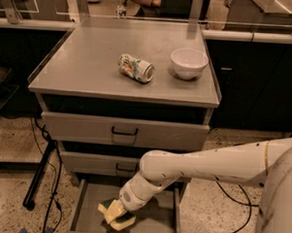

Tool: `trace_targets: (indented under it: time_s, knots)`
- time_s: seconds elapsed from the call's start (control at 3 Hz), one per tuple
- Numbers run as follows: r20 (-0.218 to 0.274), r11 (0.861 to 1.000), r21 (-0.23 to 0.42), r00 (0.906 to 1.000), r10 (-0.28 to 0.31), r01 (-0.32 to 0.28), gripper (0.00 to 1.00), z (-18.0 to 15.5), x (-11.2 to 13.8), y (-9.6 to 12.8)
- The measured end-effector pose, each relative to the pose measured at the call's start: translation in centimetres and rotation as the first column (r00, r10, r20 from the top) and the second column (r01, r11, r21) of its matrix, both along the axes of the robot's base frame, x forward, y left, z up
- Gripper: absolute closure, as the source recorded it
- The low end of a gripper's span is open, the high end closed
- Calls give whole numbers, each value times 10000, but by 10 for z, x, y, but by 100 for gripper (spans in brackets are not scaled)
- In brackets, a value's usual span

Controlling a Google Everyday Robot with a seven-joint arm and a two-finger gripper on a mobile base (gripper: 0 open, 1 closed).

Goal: Place sponge into bottom drawer

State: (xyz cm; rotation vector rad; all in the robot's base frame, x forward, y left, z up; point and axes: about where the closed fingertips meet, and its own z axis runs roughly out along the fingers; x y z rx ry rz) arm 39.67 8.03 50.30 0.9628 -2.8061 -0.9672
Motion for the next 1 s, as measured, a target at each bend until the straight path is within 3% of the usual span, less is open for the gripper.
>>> trace_targets:
  time_s: [0.33,1.0]
  knots:
    - [-334,9975,256,9973,-647,656,100,-37,15,-17]
    - [-1464,9844,430,9758,-1626,1705,100,-116,25,-40]
